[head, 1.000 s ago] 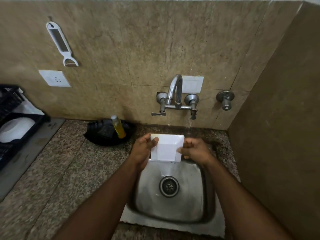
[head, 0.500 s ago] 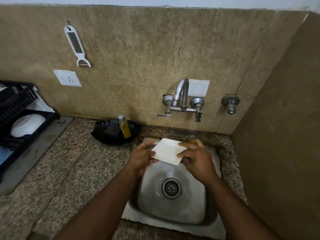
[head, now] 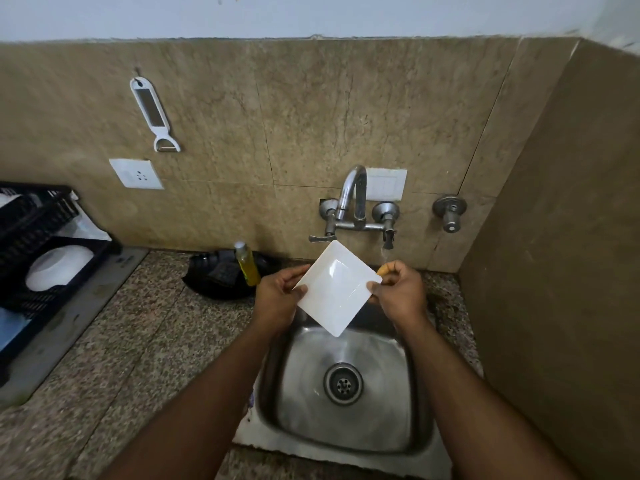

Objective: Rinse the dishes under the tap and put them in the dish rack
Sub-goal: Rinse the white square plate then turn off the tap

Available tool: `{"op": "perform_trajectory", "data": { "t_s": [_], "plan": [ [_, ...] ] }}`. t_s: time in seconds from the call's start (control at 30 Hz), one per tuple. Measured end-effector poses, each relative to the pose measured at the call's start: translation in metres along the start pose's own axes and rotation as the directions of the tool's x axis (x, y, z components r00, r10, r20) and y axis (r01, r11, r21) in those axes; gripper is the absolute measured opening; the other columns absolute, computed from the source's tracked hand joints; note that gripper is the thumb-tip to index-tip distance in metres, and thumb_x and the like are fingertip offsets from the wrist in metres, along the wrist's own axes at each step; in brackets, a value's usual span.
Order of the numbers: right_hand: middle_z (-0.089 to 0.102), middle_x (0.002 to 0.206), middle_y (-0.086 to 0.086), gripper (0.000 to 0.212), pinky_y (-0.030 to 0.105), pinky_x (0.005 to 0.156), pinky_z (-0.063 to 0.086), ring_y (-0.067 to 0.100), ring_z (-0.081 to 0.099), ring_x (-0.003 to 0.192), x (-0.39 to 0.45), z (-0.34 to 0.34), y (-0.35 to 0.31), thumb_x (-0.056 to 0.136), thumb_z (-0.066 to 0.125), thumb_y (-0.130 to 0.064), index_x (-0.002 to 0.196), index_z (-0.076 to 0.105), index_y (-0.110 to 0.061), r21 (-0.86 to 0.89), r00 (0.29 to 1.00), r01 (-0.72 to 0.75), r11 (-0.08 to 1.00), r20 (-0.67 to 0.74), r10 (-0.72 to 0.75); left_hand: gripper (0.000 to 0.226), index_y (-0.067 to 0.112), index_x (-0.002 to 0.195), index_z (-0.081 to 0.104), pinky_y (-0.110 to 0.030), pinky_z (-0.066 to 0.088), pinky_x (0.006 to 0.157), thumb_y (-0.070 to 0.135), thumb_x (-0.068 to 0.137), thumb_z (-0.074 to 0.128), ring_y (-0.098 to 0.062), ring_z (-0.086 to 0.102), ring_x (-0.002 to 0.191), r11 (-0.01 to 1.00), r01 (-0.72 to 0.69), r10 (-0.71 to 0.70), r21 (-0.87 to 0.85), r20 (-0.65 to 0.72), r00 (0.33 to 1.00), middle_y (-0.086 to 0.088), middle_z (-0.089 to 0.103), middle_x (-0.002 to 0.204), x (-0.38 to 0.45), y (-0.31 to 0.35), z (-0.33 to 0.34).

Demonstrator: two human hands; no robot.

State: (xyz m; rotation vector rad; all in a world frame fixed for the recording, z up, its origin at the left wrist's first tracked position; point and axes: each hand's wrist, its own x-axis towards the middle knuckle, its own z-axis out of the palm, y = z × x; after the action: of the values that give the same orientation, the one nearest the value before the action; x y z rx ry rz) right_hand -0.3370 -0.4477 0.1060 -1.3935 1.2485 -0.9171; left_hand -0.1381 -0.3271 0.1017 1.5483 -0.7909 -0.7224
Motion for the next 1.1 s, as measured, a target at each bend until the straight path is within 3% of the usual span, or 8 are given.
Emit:
{"op": "perform_trajectory", "data": {
  "t_s": [0.13, 0.2, 0.33, 0.5, 0.67, 0.8, 1.1],
  "plan": [
    [0.072, 0.075, -0.001, 0.036, 0.041, 0.065, 0.063, 0.021, 0.072, 0.072, 0.007, -0.009, -0.022, 0.07, 0.085, -0.002, 0.082, 0.061, -0.026, -0.079, 0.986, 0.157, 0.984, -0.05, -0.162, 0.021, 0.022, 0.089, 0.081, -0.039, 0.064, 0.072, 0.002, 0.083, 0.081, -0.009, 0.073, 0.067, 0.979, -0.061, 0.082, 0.192, -0.106, 0.991, 0.004, 0.078, 0.075, 0.003, 0.015, -0.006],
    [0.073, 0.076, -0.003, 0.037, 0.04, 0.067, 0.063, 0.017, 0.072, 0.072, 0.008, -0.013, -0.036, 0.072, 0.084, -0.002, 0.085, 0.062, -0.028, -0.08, 0.974, 0.212, 0.974, -0.06, -0.217, 0.018, 0.024, 0.083, 0.081, -0.034, 0.06, 0.065, 0.006, 0.082, 0.083, -0.006, 0.067, 0.057, 0.95, -0.119, 0.157, 0.29, -0.111, 0.981, 0.007, 0.077, 0.07, 0.005, 0.023, -0.007],
    [0.074, 0.081, -0.008, 0.034, 0.038, 0.069, 0.063, 0.01, 0.072, 0.074, 0.008, -0.017, -0.057, 0.073, 0.083, -0.003, 0.091, 0.067, -0.028, -0.097, 0.955, 0.287, 0.953, -0.047, -0.292, 0.012, 0.023, 0.087, 0.081, -0.033, 0.061, 0.062, 0.012, 0.082, 0.083, -0.012, 0.07, 0.057, 0.926, -0.186, 0.247, 0.33, -0.155, 0.957, 0.011, 0.076, 0.07, 0.012, 0.037, -0.008],
    [0.073, 0.081, -0.01, 0.03, 0.032, 0.067, 0.062, 0.006, 0.071, 0.075, 0.006, -0.021, -0.068, 0.075, 0.082, -0.004, 0.094, 0.07, -0.024, -0.121, 0.936, 0.336, 0.934, -0.065, -0.345, 0.012, 0.009, 0.093, 0.082, -0.014, 0.055, 0.06, 0.002, 0.084, 0.081, 0.002, 0.071, 0.064, 0.917, -0.261, 0.317, 0.303, -0.154, 0.936, 0.01, 0.075, 0.076, 0.009, 0.051, -0.005],
    [0.072, 0.081, -0.01, 0.03, 0.033, 0.067, 0.063, 0.007, 0.07, 0.074, 0.003, -0.02, -0.067, 0.074, 0.083, -0.003, 0.091, 0.07, -0.025, -0.146, 0.932, 0.343, 0.928, -0.072, -0.355, 0.015, 0.014, 0.093, 0.083, -0.029, 0.063, 0.072, 0.007, 0.081, 0.084, -0.006, 0.075, 0.071, 0.899, -0.275, 0.342, 0.34, -0.153, 0.927, 0.011, 0.078, 0.08, 0.01, 0.044, -0.007],
    [0.072, 0.08, -0.01, 0.03, 0.038, 0.067, 0.063, 0.009, 0.07, 0.074, 0.001, -0.02, -0.063, 0.073, 0.084, -0.004, 0.09, 0.071, -0.025, -0.153, 0.932, 0.342, 0.927, -0.07, -0.356, 0.013, 0.016, 0.092, 0.082, -0.038, 0.064, 0.072, 0.008, 0.081, 0.084, -0.011, 0.075, 0.07, 0.913, -0.246, 0.308, 0.324, -0.154, 0.939, 0.011, 0.078, 0.078, 0.006, 0.041, -0.007],
    [0.072, 0.079, -0.011, 0.029, 0.041, 0.066, 0.063, 0.009, 0.07, 0.072, -0.004, -0.02, -0.061, 0.072, 0.084, -0.004, 0.088, 0.071, -0.025, -0.159, 0.924, 0.363, 0.918, -0.068, -0.377, 0.013, 0.016, 0.092, 0.082, -0.038, 0.064, 0.069, 0.01, 0.082, 0.084, -0.005, 0.072, 0.063, 0.915, -0.239, 0.304, 0.325, -0.168, 0.938, 0.013, 0.076, 0.075, 0.003, 0.039, -0.009]
  ]
}}
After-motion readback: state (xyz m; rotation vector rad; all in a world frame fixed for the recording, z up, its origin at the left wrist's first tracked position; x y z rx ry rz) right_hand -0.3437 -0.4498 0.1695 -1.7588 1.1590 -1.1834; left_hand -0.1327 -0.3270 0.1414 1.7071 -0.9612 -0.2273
